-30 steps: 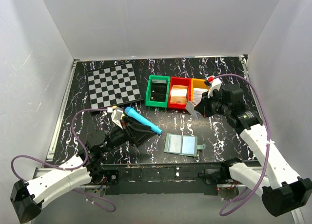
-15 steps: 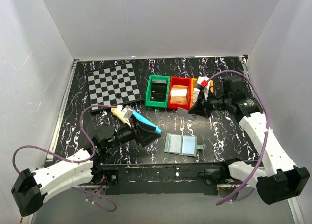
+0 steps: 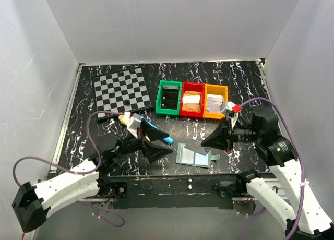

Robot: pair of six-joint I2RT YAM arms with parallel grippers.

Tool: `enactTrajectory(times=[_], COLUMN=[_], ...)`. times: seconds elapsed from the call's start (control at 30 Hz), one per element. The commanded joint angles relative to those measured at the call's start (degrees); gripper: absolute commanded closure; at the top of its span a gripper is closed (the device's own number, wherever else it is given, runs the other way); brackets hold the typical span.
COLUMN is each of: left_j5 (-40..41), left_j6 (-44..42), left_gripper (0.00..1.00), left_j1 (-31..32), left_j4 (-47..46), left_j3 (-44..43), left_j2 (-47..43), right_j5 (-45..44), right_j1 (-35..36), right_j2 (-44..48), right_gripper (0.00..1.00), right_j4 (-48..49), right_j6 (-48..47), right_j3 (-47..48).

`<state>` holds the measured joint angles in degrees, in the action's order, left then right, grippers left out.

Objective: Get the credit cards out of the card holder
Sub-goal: Place the credit card in the storage box.

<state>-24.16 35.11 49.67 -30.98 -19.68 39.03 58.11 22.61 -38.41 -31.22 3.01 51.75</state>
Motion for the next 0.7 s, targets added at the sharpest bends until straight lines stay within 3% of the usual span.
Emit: enactTrajectory(times=[0.0, 0.27, 0.37, 0.53, 0.67], left_j5=[-10.0, -15.6, -16.2, -15.9, -16.5], left_j6=[0.0, 1.5, -0.1, 0.2, -0.9], left_gripper=[0.02, 0.09, 0.22, 0.3, 0.45], left_j1=[-0.3, 0.8, 1.7, 2.6, 3.6], left_j4=[-5.7, -9.5, -7.0, -8.1, -6.3], left_j3=[-4.0, -9.1, -10.6, -10.4, -11.8], left_j2=[7.9, 16.1, 18.2, 20.7, 22.8], right_j5=[3.2, 3.9, 4.3, 3.4, 2.9], right_j1=[1.3, 2.8, 3.3, 4.3, 5.1], right_j2=[1.5, 1.4, 1.5, 1.5, 0.7], right_gripper=[0.99, 0.99, 0.99, 0.99, 0.99], right_j4=[5.1, 8.6, 11.2, 13.9, 14.7], right_j6=[6.6, 7.5, 9.0, 10.4, 10.9], right_j3=[-2.8, -5.9, -6.8, -7.5, -7.3])
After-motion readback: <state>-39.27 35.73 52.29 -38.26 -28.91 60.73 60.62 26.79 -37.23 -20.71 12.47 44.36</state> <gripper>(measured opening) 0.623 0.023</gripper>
